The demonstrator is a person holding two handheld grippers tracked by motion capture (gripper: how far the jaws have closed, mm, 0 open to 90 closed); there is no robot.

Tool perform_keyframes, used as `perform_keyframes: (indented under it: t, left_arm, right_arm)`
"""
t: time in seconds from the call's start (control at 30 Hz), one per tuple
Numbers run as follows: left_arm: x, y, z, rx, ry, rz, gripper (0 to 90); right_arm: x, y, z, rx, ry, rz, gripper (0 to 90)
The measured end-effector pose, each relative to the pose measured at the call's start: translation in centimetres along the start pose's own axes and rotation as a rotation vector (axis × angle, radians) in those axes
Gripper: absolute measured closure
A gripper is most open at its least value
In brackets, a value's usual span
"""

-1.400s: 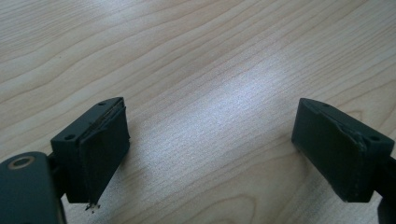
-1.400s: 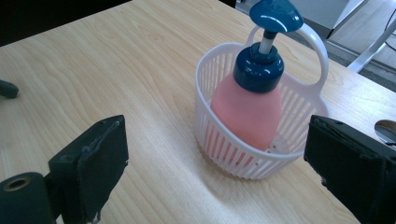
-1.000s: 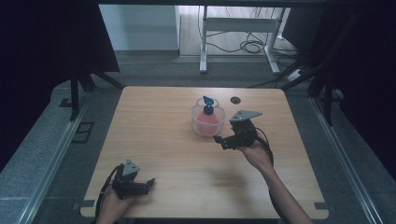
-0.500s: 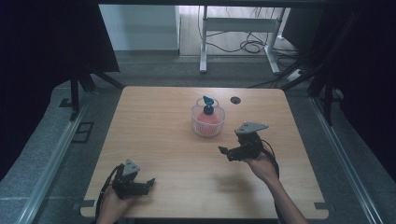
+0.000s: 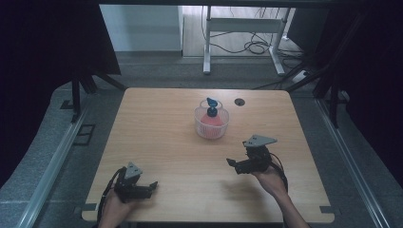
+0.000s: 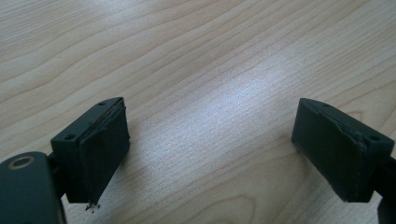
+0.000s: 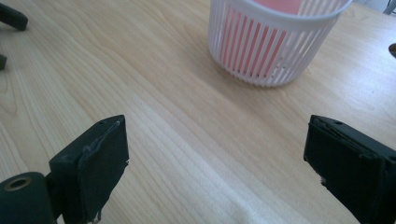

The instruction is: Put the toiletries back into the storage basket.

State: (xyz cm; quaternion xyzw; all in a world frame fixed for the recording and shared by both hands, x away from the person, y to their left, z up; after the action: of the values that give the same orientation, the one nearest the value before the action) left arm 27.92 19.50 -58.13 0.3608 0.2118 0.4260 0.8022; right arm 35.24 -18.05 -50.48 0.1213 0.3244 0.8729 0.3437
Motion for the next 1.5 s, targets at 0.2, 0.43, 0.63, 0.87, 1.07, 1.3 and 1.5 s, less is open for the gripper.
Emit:
perform_keyframes:
  t: [0.2, 0.43, 0.63, 0.87, 1.07, 1.3, 1.5]
  left_arm:
    - [0.0, 0.0, 0.0, 0.0, 0.001, 0.001, 10.7]
    - [0.0, 0.0, 0.0, 0.0, 0.001, 0.001, 10.7]
    - [0.0, 0.0, 0.0, 0.0, 0.002, 0.001, 10.7]
    - [0.0, 0.0, 0.0, 0.0, 0.001, 0.002, 10.7]
    - [0.0, 0.0, 0.0, 0.0, 0.001, 0.002, 10.7]
    - [0.0, 0.0, 0.0, 0.0, 0.002, 0.002, 10.7]
    - [0.0, 0.0, 0.0, 0.0, 0.001, 0.001, 10.7]
  right_arm:
    - [0.3, -0.1, -1.2, 0.017, 0.004, -0.009, 6.1]
    - [0.3, -0.3, -2.6, 0.039, -0.004, -0.01, 5.8]
    - [0.4, -0.5, -3.9, 0.063, -0.011, -0.009, 5.3]
    - [0.7, -0.5, -5.1, 0.078, -0.021, -0.004, 4.5]
    - [0.8, -0.6, -6.3, 0.1, -0.023, -0.003, 3.6]
    - [1.1, -1.0, -7.5, 0.121, -0.027, 0.004, 2.6]
    - [1.4, -1.4, -8.0, 0.129, -0.022, 0.008, 0.8]
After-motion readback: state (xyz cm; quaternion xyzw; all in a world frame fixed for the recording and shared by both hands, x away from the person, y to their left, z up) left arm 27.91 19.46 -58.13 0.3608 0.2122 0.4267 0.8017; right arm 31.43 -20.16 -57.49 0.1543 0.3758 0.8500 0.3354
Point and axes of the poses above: each handheld gripper's, and its own axes: y roughly backward along the jaws, z roughly out of its top, x roughly to its left, the point moved 5 cm from there along -y, roughly forward along the jaws, and after that the axes turned 3 degrees about x, right-handed, at the moved point
